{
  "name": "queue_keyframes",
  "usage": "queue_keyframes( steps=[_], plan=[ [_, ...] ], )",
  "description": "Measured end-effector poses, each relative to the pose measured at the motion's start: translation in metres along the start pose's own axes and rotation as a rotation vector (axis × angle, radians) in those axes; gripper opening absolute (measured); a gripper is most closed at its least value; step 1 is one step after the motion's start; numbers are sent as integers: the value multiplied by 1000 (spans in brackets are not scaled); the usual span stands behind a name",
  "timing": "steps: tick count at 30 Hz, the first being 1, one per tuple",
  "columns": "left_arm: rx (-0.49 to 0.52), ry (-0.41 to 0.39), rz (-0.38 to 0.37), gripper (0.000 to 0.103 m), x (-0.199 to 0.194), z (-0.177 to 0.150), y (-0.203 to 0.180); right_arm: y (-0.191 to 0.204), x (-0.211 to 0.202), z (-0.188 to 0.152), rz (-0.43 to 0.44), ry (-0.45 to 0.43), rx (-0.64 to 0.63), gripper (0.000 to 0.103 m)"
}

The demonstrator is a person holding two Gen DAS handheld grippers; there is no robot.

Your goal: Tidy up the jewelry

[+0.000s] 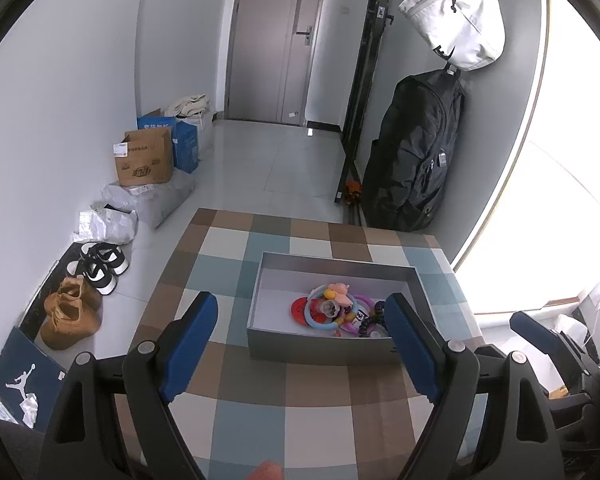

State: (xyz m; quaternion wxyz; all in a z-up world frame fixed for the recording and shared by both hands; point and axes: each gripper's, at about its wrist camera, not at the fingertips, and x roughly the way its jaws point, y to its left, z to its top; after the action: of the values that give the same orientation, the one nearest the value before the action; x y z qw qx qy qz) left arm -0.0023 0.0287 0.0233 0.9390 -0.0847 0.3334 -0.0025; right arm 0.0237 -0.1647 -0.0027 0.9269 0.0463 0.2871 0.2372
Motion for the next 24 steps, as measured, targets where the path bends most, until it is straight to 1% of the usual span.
queue_keyframes(
  steps=[24],
  plan=[
    [2, 8, -15, 82, 0, 1, -3, 2, 2, -4, 4, 19, -1, 103]
  ],
)
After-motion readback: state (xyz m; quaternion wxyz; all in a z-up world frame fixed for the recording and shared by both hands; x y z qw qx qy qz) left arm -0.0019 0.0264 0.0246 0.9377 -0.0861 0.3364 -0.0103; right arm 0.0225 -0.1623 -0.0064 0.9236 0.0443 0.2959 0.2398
